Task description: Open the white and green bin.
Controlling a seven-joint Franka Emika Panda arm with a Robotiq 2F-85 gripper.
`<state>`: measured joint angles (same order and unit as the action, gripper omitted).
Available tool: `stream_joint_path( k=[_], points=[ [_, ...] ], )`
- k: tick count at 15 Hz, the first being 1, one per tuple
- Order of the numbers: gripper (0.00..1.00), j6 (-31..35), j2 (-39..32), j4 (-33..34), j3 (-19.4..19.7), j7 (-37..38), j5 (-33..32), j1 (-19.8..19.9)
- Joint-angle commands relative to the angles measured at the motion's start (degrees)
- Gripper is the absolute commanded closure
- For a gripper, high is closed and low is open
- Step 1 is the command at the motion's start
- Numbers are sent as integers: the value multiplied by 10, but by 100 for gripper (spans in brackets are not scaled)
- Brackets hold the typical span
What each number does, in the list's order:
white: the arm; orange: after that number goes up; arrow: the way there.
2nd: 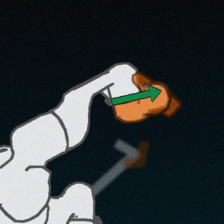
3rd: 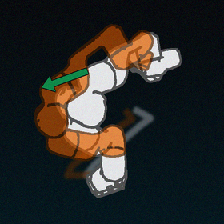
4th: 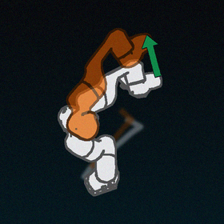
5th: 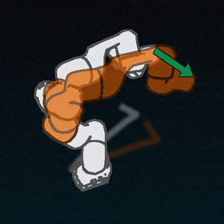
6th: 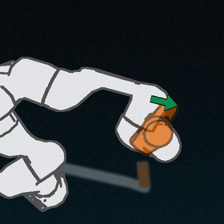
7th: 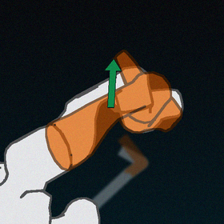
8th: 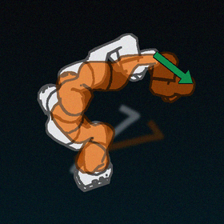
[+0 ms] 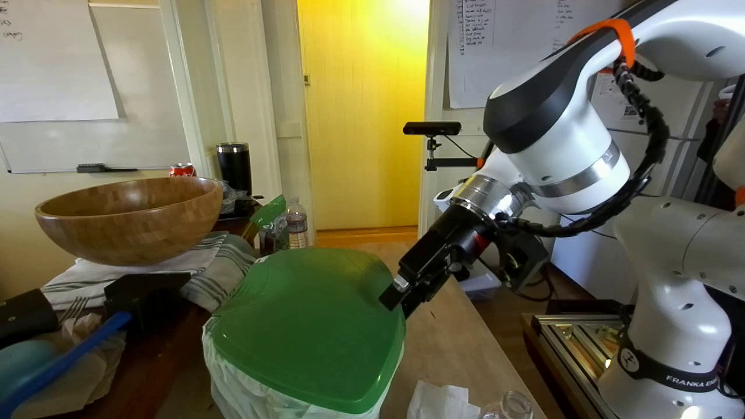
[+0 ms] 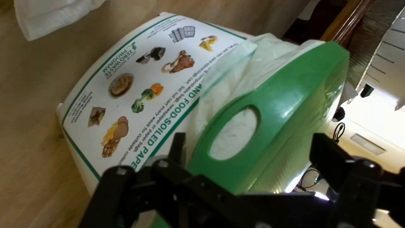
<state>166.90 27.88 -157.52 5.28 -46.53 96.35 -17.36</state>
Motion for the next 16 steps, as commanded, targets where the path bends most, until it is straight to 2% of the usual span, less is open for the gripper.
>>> stream_joint_path(
  k=[1,7,16],
  points=[
    [0,25,5,0,0,-1,25,-25],
    [0,69,3,0,2,17,25,-54],
    [0,93,37,1,32,-51,73,-87]
  ],
)
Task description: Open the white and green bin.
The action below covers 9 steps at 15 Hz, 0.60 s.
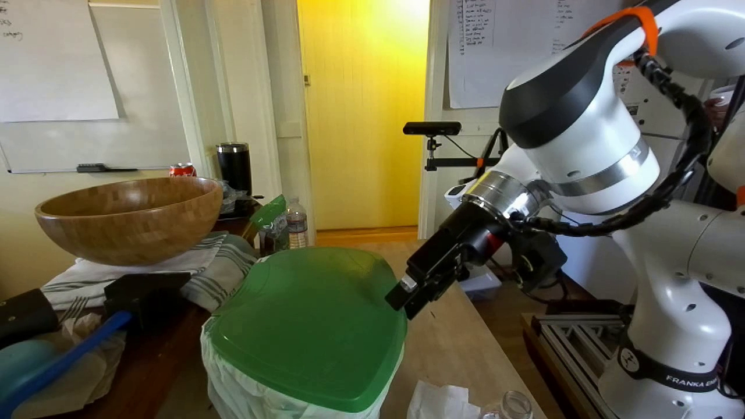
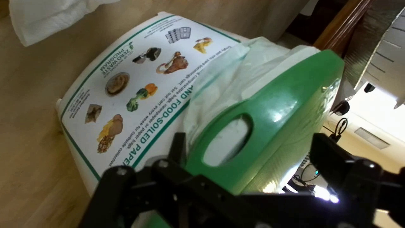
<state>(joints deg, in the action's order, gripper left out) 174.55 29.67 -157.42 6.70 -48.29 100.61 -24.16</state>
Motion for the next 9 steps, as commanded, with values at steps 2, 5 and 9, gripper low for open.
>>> stream_joint_path(
  k=[2,5,9],
  points=[
    [0,21,30,0,26,-51,39,-26],
    [0,38,45,0,35,-73,51,-42],
    [0,88,69,0,45,-107,78,-81]
  ],
)
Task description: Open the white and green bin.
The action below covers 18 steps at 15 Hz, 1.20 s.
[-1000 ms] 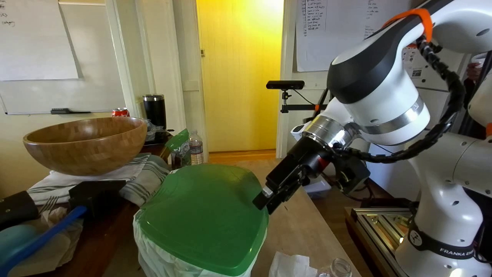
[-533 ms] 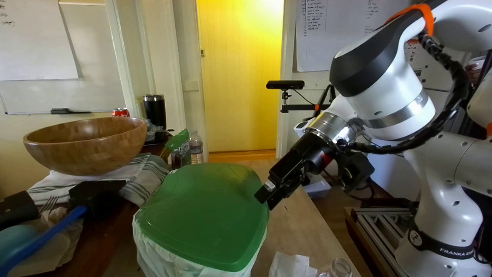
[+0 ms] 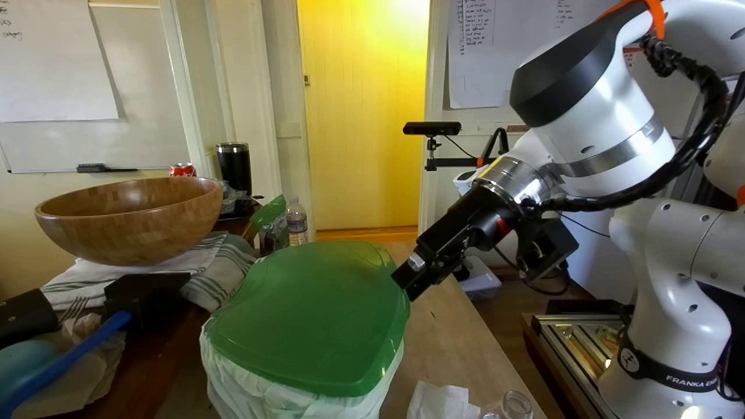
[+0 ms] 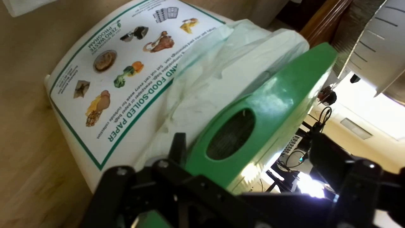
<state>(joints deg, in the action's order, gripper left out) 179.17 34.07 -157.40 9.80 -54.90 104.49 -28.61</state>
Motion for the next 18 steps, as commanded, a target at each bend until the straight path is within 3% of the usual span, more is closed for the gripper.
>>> stream_joint_path(
  k=[1,7,11,18],
  points=[
    [0,56,32,0,18,-53,50,-48],
    [0,140,92,2,46,-142,120,-114],
    [0,203,109,3,105,-181,167,-166],
    [0,224,146,2,193,-237,179,-185]
  ],
)
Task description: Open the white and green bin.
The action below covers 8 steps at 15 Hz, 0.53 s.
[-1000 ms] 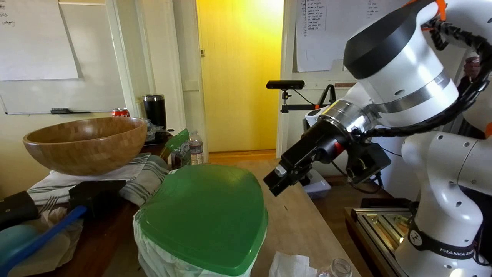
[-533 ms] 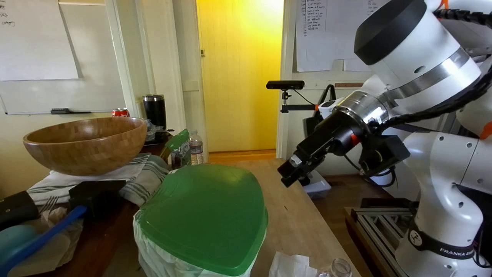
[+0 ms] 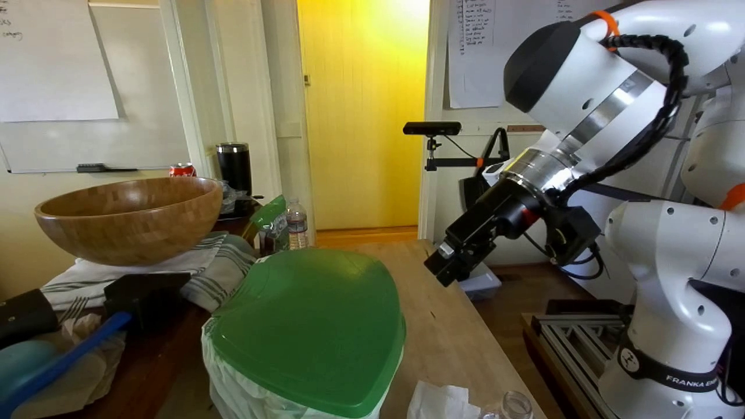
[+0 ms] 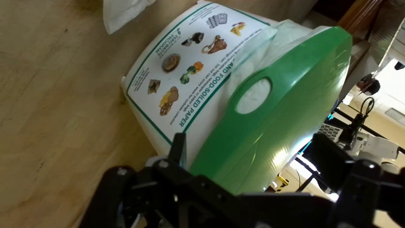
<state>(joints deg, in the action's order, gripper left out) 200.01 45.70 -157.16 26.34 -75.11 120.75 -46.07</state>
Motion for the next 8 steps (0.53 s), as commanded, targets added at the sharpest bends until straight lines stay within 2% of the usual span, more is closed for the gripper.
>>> stream_joint_path(
  k=[1,8],
  points=[
    [0,13,33,0,36,-42,15,-10],
    [0,11,39,0,86,-46,5,-38]
  ],
)
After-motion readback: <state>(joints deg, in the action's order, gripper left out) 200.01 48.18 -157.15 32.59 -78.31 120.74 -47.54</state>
